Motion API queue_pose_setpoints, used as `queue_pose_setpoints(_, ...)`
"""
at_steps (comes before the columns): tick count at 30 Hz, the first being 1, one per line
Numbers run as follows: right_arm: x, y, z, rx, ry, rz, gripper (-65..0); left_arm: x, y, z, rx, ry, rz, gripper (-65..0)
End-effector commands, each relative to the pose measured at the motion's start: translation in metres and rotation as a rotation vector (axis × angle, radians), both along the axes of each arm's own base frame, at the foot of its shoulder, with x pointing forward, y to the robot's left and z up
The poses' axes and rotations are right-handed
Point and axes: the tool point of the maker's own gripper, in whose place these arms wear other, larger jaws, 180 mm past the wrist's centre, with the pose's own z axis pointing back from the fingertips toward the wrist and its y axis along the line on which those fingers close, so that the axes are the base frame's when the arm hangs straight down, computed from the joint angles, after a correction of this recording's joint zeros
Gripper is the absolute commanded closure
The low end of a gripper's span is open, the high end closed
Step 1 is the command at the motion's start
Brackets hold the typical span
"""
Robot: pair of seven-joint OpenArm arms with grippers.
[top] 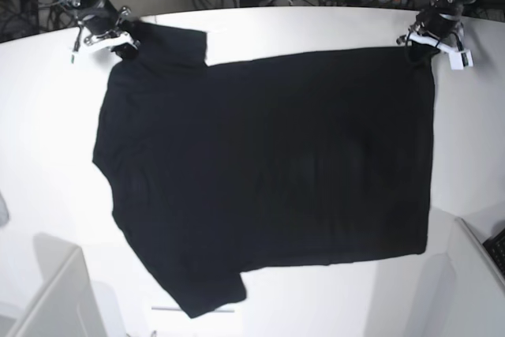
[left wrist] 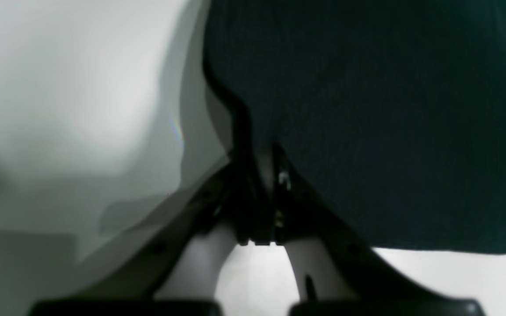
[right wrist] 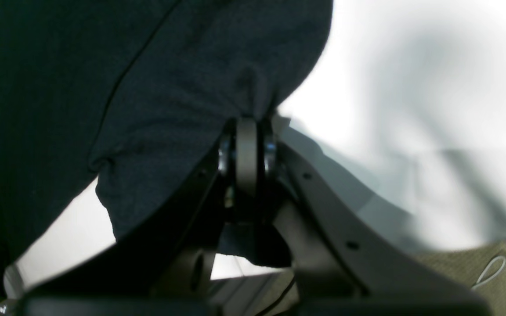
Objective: Fold the T-shirt properly
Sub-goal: 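Lift the shirt's shoulder edge with both grippers and pull it back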
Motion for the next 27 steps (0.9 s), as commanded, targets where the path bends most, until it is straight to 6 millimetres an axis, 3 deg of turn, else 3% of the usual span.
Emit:
queue_pose_setpoints(1, -0.026, -0.004, -0.01, -0.027, 0.099, 0.014, 0.0, -0.004, 0.005, 0.004, 0.025, 0.008, -0.011, 0.0)
queue_pose_setpoints(6, -0.035, 0.004, 0.005, -0.029, 0.08, 0.027, 0.0, -0.029, 0.016, 0.001, 0.036, 0.043, 0.036, 0.0)
queue_pose_setpoints(11, -0.03, 0.002, 0.027, -0.052, 0.027, 0.023, 0.0, -0.042, 0.016, 0.017, 0.057, 0.024, 0.063, 0.0)
queue_pose_setpoints(15, -0.022, 0.004, 0.035, -0.054, 0.0, 0.032, 0.0, -0.03, 0.006, 0.034, 0.068, -0.019, 0.028, 0.0)
queue_pose_setpoints(22, 0.008, 0.01, 0.063, -0.067, -0.112, 0.056, 0.0, -0.004, -0.007, 0.068, 0.101, -0.118, -0.028, 0.0)
queue_pose_setpoints(27, 0.028, 0.011, 0.073, -0.07, -0.167, 0.059, 0.0, 0.01, -0.012, 0.083, 0.114, -0.17, -0.046, 0.0)
